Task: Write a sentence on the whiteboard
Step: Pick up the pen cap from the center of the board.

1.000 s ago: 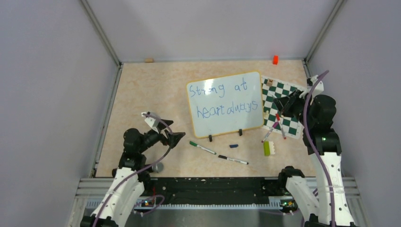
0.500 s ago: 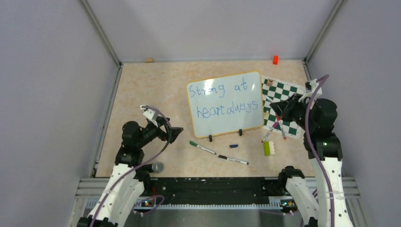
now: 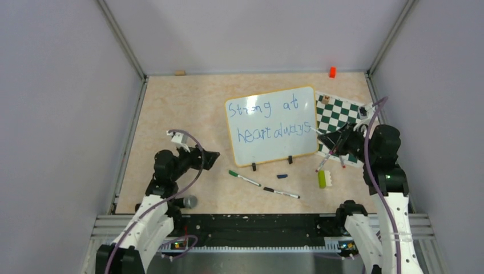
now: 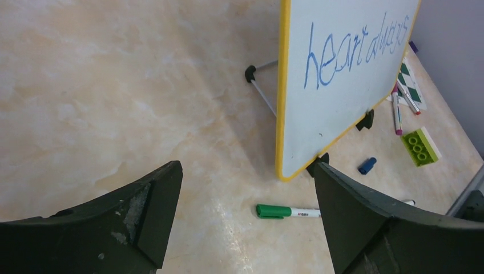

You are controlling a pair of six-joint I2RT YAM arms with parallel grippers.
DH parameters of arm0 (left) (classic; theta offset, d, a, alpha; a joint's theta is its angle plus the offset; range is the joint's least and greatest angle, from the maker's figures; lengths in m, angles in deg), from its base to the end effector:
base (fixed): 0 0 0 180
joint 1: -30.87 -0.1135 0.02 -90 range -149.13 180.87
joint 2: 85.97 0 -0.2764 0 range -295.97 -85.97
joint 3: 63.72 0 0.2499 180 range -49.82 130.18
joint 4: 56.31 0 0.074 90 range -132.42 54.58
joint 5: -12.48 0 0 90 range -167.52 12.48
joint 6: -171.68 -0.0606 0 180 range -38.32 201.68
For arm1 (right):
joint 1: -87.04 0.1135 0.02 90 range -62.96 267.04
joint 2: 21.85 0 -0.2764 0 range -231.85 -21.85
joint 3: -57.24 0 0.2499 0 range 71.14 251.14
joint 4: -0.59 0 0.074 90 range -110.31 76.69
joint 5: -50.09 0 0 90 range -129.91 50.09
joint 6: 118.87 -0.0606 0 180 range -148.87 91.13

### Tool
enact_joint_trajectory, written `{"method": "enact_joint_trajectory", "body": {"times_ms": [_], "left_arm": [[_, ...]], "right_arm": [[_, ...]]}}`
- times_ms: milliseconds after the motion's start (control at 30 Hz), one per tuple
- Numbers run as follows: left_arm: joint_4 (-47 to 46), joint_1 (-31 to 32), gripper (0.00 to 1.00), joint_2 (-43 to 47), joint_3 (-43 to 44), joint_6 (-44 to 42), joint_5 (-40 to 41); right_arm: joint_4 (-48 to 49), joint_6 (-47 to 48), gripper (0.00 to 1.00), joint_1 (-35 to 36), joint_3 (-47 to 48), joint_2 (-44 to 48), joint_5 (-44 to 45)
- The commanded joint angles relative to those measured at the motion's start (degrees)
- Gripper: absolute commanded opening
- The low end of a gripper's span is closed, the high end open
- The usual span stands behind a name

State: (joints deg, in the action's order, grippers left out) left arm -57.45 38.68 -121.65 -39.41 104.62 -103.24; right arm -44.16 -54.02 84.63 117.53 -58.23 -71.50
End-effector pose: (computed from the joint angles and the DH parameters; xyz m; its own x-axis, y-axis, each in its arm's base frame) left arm 0.1619 -0.0488 0.2026 -0.3747 -0.3030 -0.8762 0.4338 0.7779 -0.4545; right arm 0.1445 0.0257 0.3340 -0.5144 0.3840 -0.7668 -0.2593 0.7827 0.5659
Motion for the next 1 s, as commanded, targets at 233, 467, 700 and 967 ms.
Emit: {"method": "enact_joint_trajectory", "body": {"times_ms": [233, 467, 700, 967], "left_arm": [[-0.5, 30.9, 0.99, -15.4, 12.7, -19.7, 15.0], [12.1, 39.8, 0.93, -34.8, 28.6, -31.3, 17.0], [18.5, 47.8, 0.87, -52.1, 40.6, -40.3, 20.4], [23.3, 50.3, 0.76, -63.8, 49.5, -45.5, 20.3]], "right_arm": [[2.2, 0.1, 0.0, -0.3, -2.5, 0.3, -0.7], [1.8, -0.3, 0.0, -0.3, -1.1, 2.0, -0.7], [1.6, -0.6, 0.0, -0.3, -0.9, 4.0, 0.5], [-0.1, -0.2, 0.0, -0.3, -0.1, 5.1, 1.7]]}}
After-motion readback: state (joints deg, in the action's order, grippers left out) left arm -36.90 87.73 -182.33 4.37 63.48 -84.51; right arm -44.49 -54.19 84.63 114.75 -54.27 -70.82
